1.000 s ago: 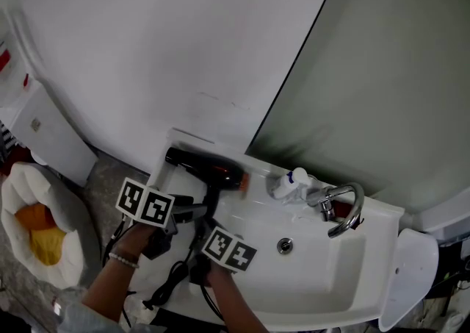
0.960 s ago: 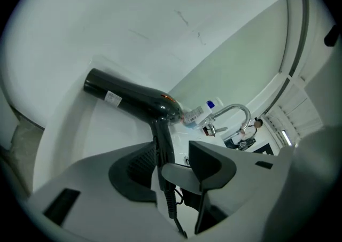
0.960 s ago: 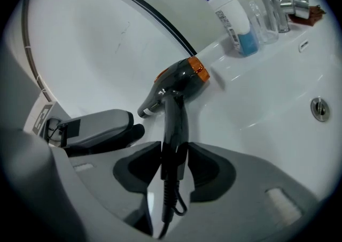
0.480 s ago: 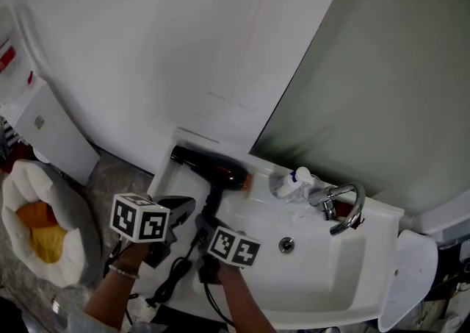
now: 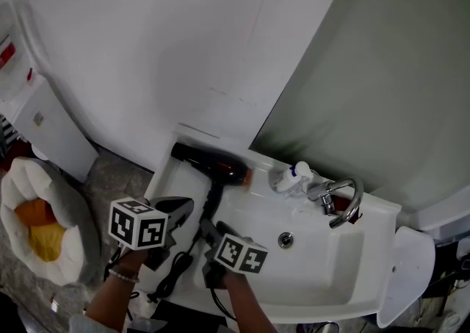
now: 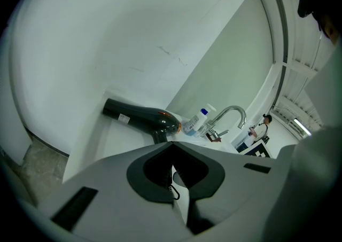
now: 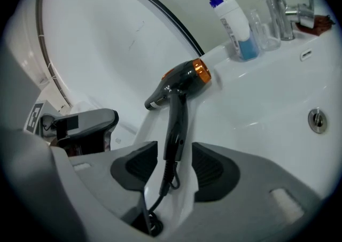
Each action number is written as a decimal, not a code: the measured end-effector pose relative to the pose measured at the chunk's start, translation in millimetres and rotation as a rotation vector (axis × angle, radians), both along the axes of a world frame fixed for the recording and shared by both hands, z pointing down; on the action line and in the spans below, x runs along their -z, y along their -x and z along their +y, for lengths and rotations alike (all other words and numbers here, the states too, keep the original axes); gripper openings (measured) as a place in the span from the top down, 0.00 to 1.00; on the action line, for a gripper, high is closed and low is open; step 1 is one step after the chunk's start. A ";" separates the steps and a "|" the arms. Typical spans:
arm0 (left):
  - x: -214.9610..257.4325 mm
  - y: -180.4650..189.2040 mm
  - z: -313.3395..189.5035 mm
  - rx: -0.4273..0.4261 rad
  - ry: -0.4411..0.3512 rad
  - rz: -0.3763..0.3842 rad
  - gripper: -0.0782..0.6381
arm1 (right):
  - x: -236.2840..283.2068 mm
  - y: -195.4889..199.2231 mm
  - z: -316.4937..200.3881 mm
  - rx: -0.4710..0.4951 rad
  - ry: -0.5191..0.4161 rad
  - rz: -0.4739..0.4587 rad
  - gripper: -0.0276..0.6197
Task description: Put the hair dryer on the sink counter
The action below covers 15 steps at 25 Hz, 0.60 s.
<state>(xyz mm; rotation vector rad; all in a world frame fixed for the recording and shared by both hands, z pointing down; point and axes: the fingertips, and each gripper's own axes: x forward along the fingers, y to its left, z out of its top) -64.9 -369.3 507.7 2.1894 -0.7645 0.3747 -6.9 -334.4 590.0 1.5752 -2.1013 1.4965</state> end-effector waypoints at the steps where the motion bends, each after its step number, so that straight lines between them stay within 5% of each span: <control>1: 3.9 2.4 1.0 0.004 -0.012 0.000 0.89 | 4.8 -3.7 2.7 -0.008 -0.013 0.007 0.66; 3: 13.7 7.5 3.4 0.012 -0.041 0.001 0.89 | 15.5 -12.8 8.5 -0.031 -0.041 0.035 0.67; 8: 47.5 19.1 11.6 0.044 -0.141 0.003 0.89 | 56.1 -31.3 24.0 -0.089 -0.157 0.127 0.96; 15: 96.1 34.1 43.8 0.048 -0.254 0.024 0.89 | 120.0 -34.9 63.0 -0.094 -0.322 0.205 0.96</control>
